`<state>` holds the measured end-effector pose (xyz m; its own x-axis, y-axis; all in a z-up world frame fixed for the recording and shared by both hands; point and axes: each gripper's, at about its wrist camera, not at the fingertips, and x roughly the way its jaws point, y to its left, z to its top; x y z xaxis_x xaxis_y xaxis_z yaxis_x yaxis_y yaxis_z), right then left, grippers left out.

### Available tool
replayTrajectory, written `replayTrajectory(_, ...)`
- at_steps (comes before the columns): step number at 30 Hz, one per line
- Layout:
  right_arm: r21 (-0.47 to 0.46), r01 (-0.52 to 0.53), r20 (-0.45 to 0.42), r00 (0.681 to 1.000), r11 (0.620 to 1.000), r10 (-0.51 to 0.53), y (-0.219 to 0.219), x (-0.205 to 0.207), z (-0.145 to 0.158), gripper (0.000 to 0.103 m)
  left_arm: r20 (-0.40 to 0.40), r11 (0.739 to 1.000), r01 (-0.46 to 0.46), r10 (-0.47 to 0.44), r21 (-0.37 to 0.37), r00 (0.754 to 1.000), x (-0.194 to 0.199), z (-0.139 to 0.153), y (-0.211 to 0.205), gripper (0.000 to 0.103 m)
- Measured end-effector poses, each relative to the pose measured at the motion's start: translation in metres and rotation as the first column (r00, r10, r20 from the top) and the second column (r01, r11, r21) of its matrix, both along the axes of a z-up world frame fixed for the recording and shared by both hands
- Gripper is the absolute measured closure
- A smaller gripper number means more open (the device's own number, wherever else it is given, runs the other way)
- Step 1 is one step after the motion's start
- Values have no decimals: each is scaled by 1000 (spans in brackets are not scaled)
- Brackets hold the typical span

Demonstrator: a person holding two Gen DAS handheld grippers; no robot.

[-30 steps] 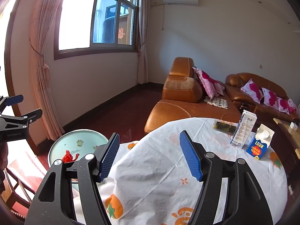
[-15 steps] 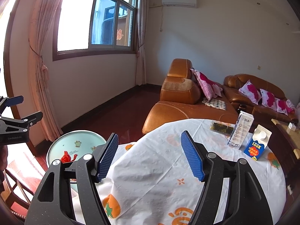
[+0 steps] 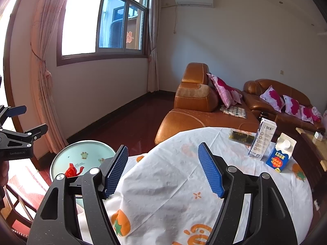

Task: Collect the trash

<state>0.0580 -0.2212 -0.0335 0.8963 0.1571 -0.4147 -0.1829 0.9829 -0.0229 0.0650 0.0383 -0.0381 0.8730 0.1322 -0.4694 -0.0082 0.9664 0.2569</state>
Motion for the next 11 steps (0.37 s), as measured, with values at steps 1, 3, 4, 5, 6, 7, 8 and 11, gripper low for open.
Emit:
replayTrajectory(1, 0, 0, -1, 1000, 1000, 0, 0, 0, 0, 32, 0, 1000, 3, -3, 1, 1000, 0, 0, 0, 6)
replayTrajectory(3, -1, 2, 0, 1000, 1000, -2, -2, 0, -1, 32, -5, 1000, 5, -5, -3, 1000, 0, 0, -1, 6)
replayTrajectory(4, -2, 4, 0, 1000, 1000, -4, -3, -1, -1, 32, -7, 1000, 5, -5, -4, 1000, 1, 0, -1, 6)
replayTrajectory(5, -4, 6, -1, 1000, 1000, -6, -4, -1, -1, 32, -8, 1000, 3, -3, -4, 1000, 1, -1, 0, 6)
replayTrajectory(6, -6, 9, -2, 1000, 1000, -9, -6, 0, -1, 32, -8, 1000, 2, -2, -4, 1000, 1, -1, 0, 6)
replayTrajectory(7, -8, 18, -3, 1000, 1000, -18, -11, 0, -1, 32, -11, 1000, 2, -3, -8, 1000, 2, -1, 0, 6)
replayTrajectory(8, -9, 27, -5, 1000, 1000, -27, -15, 1, -2, 32, -11, 1000, 4, -4, -10, 1000, 2, -2, 0, 6)
replayTrajectory(11, -16, 72, -23, 997, 997, -73, -34, 2, -8, 30, -15, 1000, 11, -12, -15, 1000, 2, -2, -1, 6)
